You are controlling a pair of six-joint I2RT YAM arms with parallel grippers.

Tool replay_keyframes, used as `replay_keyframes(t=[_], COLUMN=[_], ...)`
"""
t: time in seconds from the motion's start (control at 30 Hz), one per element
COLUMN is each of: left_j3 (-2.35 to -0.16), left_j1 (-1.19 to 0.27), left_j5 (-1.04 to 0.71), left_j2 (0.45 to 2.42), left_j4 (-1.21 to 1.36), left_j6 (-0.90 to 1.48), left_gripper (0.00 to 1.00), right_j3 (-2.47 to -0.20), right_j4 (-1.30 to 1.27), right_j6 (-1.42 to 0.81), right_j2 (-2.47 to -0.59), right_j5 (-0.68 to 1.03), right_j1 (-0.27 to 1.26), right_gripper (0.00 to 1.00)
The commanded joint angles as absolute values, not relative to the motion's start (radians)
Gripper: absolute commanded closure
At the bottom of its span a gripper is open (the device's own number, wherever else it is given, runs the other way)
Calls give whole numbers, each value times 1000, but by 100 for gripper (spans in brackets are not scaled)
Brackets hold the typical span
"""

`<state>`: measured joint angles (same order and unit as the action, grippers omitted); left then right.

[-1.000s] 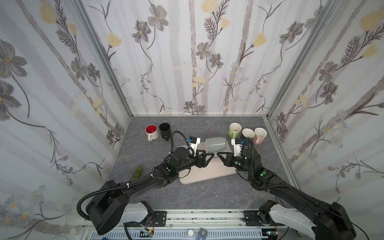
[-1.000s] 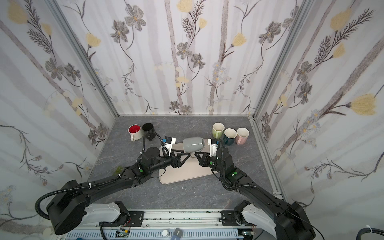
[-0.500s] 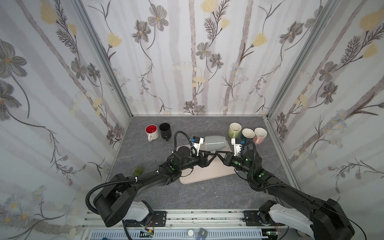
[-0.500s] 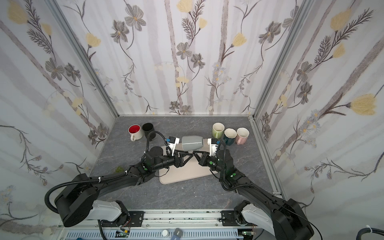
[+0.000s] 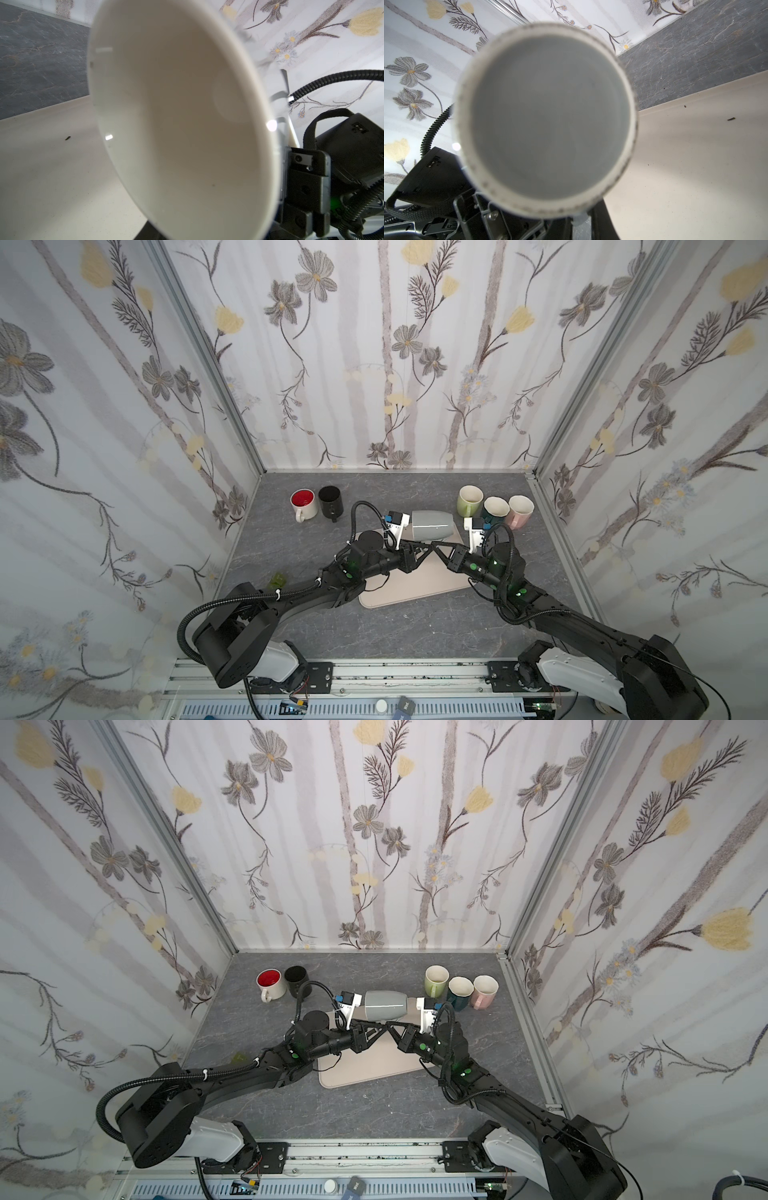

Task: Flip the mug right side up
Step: 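Grasp the grey mug's rim with the left gripper and rotate it upright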

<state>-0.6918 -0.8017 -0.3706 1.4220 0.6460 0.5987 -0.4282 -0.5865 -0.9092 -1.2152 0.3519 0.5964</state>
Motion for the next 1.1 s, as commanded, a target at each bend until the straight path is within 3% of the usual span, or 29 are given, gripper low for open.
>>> replay_keyframes(t=[0.0,0.47,0.7,1.07], left_j3=[-707,-715,-722,-741], left_j1=[-803,-804,-803,-803], left_j5=[-367,-340,-318,-290], left_j2=[1425,1430,1419,1412], left_j4=[699,671,643,572], left_j6=[592,594,589,573], left_gripper=[66,83,100,100], right_j3=[-430,-434,-432,-422], right_j4=[-680,-712,-713,-740], right_j6=[-914,-927,-928,-937], right_j2=[-1224,-1273,-1284,-1298], right_j5=[399,412,407,402], right_j1=[603,617,626,635], right_gripper=[100,100,99,96])
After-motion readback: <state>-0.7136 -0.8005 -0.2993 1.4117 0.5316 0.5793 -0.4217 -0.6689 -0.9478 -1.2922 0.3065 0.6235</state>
